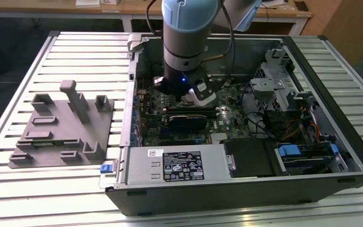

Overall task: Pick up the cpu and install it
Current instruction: 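Install the second cpu locking lever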

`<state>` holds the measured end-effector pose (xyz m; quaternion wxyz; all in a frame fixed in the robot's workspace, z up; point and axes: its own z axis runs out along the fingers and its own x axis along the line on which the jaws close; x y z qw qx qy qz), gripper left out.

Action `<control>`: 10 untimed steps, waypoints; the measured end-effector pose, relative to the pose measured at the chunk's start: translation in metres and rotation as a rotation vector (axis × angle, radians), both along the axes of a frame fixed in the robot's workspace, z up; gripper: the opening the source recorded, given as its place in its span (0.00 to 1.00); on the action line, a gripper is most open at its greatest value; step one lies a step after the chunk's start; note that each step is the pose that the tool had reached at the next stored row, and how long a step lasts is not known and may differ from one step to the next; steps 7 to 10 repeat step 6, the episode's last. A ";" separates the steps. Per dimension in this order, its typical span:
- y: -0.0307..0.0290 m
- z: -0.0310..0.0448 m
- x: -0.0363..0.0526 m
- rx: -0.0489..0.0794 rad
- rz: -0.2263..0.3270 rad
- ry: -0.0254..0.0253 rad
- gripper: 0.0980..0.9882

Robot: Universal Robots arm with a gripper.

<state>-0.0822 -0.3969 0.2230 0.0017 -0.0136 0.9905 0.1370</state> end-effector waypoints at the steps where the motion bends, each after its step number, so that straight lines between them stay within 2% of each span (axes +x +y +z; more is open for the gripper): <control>1: 0.0000 0.0025 0.0000 0.000 0.000 -0.0001 0.01; 6: 0.0000 0.0152 0.0000 0.001 0.000 0.0000 0.01; 10: 0.0000 0.0152 0.0000 0.001 0.000 0.0000 0.01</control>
